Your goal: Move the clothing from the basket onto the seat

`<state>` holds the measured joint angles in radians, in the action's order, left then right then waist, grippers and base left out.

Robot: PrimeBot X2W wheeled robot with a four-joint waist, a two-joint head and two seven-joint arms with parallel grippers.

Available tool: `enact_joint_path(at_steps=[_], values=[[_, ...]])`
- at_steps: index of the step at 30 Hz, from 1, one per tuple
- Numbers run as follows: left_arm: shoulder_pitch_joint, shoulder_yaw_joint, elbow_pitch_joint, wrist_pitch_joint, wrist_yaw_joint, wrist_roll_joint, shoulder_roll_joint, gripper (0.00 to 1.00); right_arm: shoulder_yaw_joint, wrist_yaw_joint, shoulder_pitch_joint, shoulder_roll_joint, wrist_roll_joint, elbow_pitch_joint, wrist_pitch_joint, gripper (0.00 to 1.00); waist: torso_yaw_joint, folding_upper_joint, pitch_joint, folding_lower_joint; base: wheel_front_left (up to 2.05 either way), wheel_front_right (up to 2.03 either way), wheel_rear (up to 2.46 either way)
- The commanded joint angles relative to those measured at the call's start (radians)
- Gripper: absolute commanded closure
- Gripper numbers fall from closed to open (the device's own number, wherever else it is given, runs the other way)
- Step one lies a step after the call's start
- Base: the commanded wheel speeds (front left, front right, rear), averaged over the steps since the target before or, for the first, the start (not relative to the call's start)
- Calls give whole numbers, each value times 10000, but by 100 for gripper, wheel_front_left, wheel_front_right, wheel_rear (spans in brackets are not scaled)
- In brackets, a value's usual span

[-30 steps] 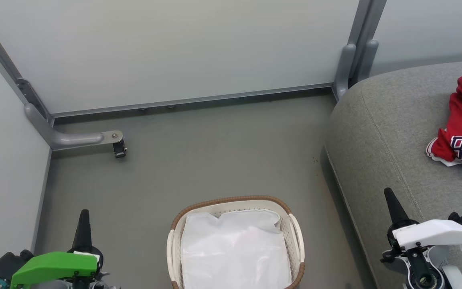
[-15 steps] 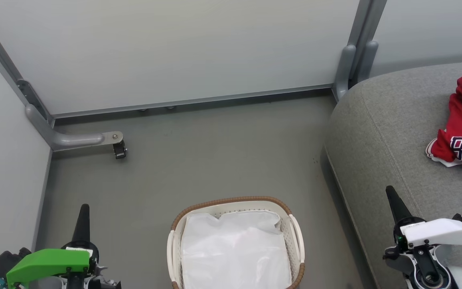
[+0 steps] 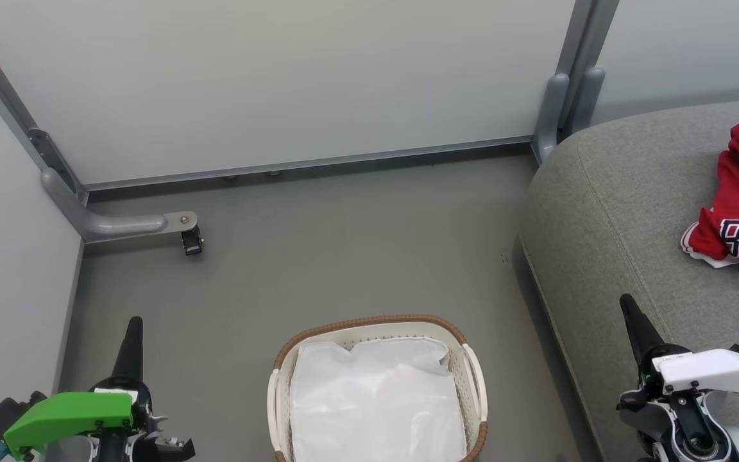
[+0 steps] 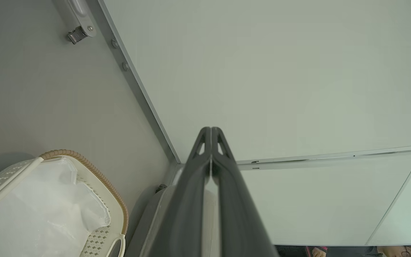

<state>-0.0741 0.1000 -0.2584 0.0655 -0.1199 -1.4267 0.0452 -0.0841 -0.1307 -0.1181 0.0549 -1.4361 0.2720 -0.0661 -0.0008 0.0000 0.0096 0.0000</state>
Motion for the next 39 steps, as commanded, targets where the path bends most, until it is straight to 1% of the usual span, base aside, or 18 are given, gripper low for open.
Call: enact_joint_path(at_steps=[1,26,39], values=[[-258,59,88,69,-45,-204,73,100,-61,-2,75,23,-222,-98,-65,100,1,0,-4,0,0,0,0],[-427,162,147,526,-139,-1910,84,100,-335,0,151,-41,-1810,-312,-520,100,8,0,-65,0,0,0,0],[-405,157,140,523,-139,-1877,83,100,-328,0,150,-39,-1783,-304,-517,100,8,0,-65,0,0,0,0]])
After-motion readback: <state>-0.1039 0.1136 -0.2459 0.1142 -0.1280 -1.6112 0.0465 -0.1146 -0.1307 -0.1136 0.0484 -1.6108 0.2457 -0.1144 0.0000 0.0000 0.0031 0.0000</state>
